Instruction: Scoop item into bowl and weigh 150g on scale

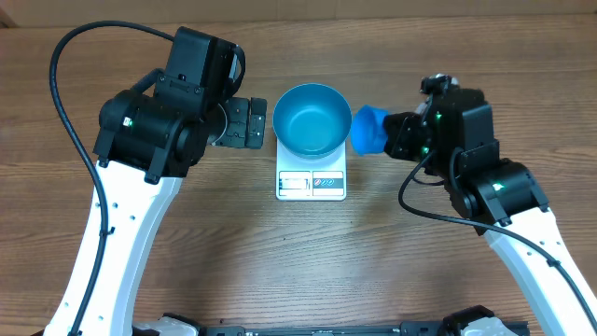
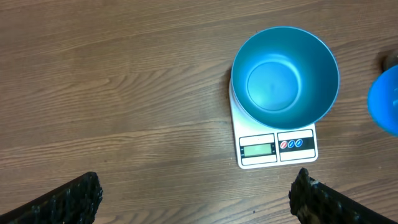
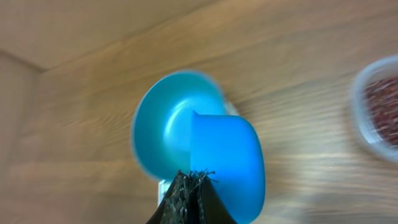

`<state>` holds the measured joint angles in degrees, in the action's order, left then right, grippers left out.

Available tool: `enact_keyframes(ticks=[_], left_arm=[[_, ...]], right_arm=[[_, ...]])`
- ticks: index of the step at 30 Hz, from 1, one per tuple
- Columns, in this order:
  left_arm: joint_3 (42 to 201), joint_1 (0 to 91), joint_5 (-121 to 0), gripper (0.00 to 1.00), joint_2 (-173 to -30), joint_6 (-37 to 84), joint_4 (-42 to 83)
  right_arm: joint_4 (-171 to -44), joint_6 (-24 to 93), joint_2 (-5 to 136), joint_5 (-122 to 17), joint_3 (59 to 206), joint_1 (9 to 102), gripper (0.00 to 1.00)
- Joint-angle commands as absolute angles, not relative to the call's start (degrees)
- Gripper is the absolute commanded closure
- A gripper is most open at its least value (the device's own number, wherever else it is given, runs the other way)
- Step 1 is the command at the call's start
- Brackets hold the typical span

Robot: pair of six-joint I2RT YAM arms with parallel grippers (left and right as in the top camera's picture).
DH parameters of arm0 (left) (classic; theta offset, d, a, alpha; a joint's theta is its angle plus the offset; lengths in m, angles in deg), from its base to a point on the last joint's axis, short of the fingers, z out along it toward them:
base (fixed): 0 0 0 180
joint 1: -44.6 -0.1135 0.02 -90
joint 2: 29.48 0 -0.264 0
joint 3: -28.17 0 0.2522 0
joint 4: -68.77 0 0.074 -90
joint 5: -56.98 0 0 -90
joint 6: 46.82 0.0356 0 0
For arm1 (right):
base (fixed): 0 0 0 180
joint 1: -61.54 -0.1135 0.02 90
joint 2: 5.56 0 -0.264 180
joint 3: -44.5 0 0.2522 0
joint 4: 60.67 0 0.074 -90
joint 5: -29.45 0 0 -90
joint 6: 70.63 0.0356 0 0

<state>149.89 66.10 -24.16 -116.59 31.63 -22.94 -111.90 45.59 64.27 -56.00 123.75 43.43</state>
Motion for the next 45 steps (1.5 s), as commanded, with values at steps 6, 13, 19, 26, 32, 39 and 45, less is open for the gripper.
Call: enact_keyframes(ticks=[6, 13, 19, 26, 32, 39, 45], left_arm=[[150.72, 65.99, -26.91, 0.0, -116.37, 32.88, -21.72], [150.39, 66.03, -31.63, 0.0, -116.41, 35.87, -20.78], [146.55, 66.12, -41.99, 0.01, -117.57, 51.89, -21.46], [137.65, 68.39, -46.3, 0.17, -119.91, 55.41, -17.19], [131.92, 72.85, -46.6, 0.96, -120.5, 54.76, -10.51], [125.41, 77.75, -45.2, 0.96, -120.59, 55.02, -1.0], [115.36, 81.81, -41.71, 0.96, -120.74, 58.1, 12.22]], right_arm=[[-114.42, 38.37, 63.9, -70.38, 129.11, 43.28, 0.96], [-115.62, 36.91, 63.9, -78.82, 129.17, 43.28, 0.96], [-117.23, 36.89, 63.9, -86.09, 129.17, 43.87, 0.96], [-120.14, 38.5, 63.9, -81.29, 129.17, 48.61, 0.96], [-120.45, 38.85, 63.9, -76.17, 129.17, 51.48, 0.96], [-120.27, 38.83, 63.9, -72.61, 129.17, 52.42, 0.96], [-120.45, 38.85, 63.9, -71.8, 129.17, 52.42, 0.96]])
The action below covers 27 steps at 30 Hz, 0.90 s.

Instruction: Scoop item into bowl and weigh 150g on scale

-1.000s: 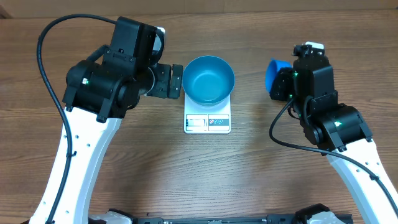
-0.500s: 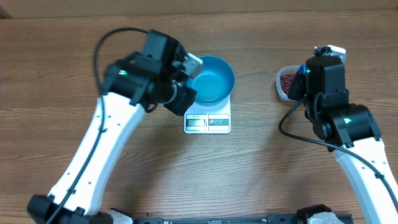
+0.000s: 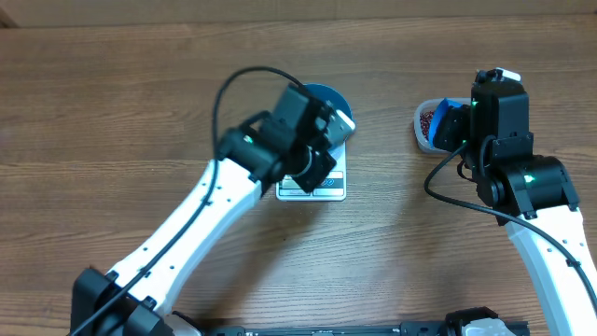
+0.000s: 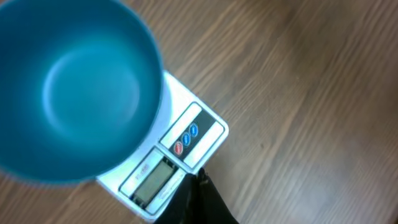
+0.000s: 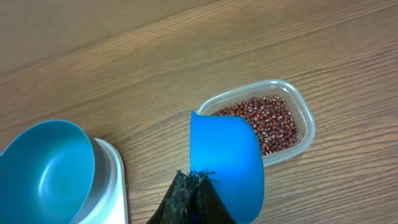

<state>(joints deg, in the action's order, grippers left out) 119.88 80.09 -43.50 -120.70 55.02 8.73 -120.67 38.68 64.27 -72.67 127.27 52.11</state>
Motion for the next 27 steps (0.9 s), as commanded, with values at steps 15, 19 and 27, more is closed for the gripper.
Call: enact_keyframes(ticks=[15, 19, 27], left_arm=[[97.96, 83.63, -39.57, 0.96, -122.6, 57.77, 33.29], [97.0, 83.63, -38.95, 0.96, -125.33, 57.8, 35.22], [97.0, 83.65, -33.56, 0.96, -131.67, 57.31, 38.61]], right_arm=[[-120.43, 39.07, 63.9, -71.34, 129.15, 52.42, 0.96], [-120.43, 39.07, 63.9, -71.34, 129.15, 52.4, 0.96], [-120.49, 39.05, 63.9, -71.36, 129.15, 52.42, 0.96]])
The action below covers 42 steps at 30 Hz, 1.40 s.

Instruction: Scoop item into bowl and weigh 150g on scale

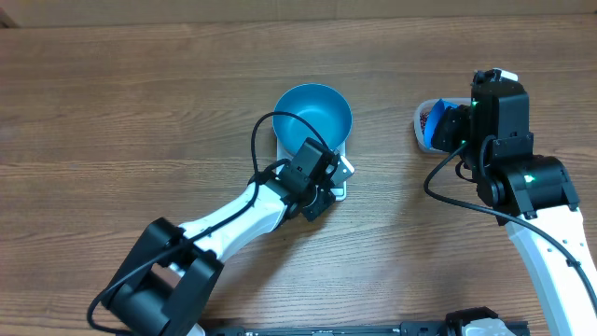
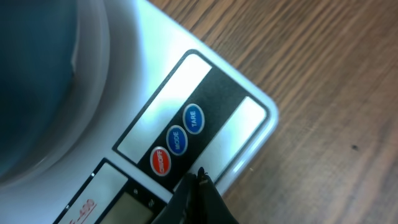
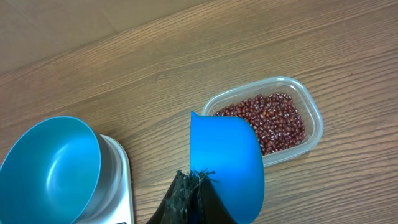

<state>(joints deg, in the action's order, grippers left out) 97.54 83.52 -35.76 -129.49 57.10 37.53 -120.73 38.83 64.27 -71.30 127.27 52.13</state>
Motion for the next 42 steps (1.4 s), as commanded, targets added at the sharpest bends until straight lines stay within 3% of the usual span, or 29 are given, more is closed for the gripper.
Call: enact_keyframes(ticks=[1, 42], left_arm=[[97.0, 83.63, -33.18, 0.96, -132.26, 57.29, 38.87], [96.36, 83.63, -29.6, 0.96, -133.31, 57.31, 44.42]], right_arm=[[-120.49, 39.05, 63.9, -71.36, 129.15, 52.42, 0.96], [-120.89, 39.05, 63.92, -71.36, 129.15, 52.4, 0.96]])
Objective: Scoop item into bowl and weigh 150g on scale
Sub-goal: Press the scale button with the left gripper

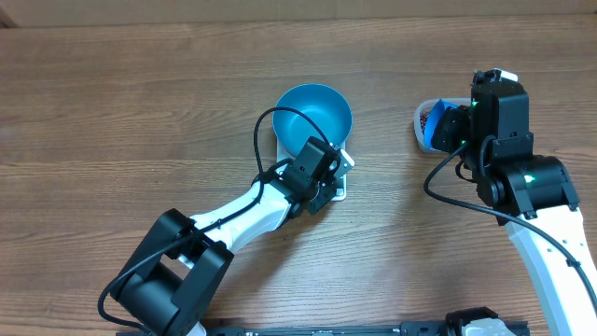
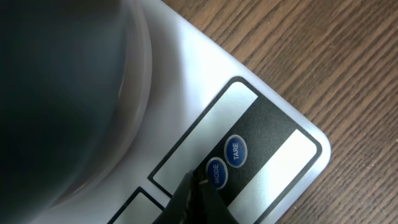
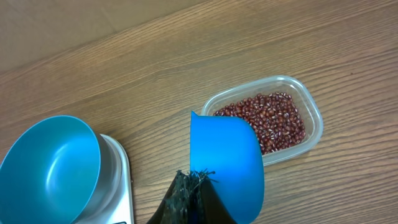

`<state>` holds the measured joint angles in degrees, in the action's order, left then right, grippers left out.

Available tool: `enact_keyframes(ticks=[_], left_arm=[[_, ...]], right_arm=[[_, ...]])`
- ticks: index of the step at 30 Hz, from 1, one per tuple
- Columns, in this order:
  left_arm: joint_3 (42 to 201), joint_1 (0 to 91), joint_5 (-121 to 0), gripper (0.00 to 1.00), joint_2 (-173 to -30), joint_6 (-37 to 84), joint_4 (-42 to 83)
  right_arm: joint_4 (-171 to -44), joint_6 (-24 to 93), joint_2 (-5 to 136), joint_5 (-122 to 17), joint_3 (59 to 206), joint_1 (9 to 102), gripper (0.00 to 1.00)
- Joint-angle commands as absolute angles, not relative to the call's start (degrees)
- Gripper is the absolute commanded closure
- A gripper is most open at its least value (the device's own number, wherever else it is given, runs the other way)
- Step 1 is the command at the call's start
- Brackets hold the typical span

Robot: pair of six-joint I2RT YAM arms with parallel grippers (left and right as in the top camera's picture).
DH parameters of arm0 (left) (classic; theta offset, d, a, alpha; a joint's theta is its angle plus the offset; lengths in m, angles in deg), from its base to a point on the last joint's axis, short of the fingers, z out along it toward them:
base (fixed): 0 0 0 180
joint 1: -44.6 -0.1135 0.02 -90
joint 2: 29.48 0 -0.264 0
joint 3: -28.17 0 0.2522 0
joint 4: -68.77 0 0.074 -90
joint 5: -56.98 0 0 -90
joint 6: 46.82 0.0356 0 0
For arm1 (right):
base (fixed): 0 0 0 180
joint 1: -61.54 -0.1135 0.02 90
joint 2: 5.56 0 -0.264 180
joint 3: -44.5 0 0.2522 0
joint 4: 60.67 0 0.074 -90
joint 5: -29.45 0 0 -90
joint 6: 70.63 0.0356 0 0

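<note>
An empty blue bowl (image 1: 313, 110) rests on the white scale (image 1: 338, 190). My left gripper (image 2: 198, 179) is shut with nothing in it, its tip down on the scale's button panel just left of the MODE button (image 2: 216, 172), beside the TARE button (image 2: 235, 150). My right gripper (image 3: 198, 176) is shut on a blue scoop (image 3: 227, 158), held above the table beside a clear tub of red beans (image 3: 268, 121). In the overhead view the scoop (image 1: 432, 128) hangs at the tub's left edge.
The left arm (image 1: 242, 219) stretches across the wooden table (image 1: 112, 112) up to the scale's front. The bean tub (image 1: 425, 118) lies at the right, under the right wrist. The bowl's side fills the left of the left wrist view.
My left gripper has shifted a little further onto the scale, its tip now by the MODE button instead of below the red button. The right arm and scoop have stayed put.
At first my left gripper was open to the left of the scale and the right held the scoop by the bowl. Then the left was shut at the scale's front and the right was at the bean tub. The left tip then reached the button panel.
</note>
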<state>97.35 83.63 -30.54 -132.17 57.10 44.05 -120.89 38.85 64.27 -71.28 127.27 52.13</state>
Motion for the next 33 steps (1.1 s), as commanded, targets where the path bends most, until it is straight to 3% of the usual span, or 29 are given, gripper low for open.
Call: enact_keyframes(ticks=[1, 24, 33], left_arm=[[96.36, 83.63, -29.6, 0.96, -133.31, 57.31, 44.4], [94.68, 83.58, -29.38, 0.96, -133.03, 56.68, 45.84], [94.7, 84.04, -29.88, 0.96, -123.3, 56.44, 43.15]], right_arm=[[-120.89, 39.05, 63.92, -71.36, 129.15, 52.42, 0.96], [-120.86, 39.05, 63.92, -71.38, 129.15, 52.42, 0.96], [-120.89, 39.05, 63.92, -71.38, 129.15, 52.42, 0.96]])
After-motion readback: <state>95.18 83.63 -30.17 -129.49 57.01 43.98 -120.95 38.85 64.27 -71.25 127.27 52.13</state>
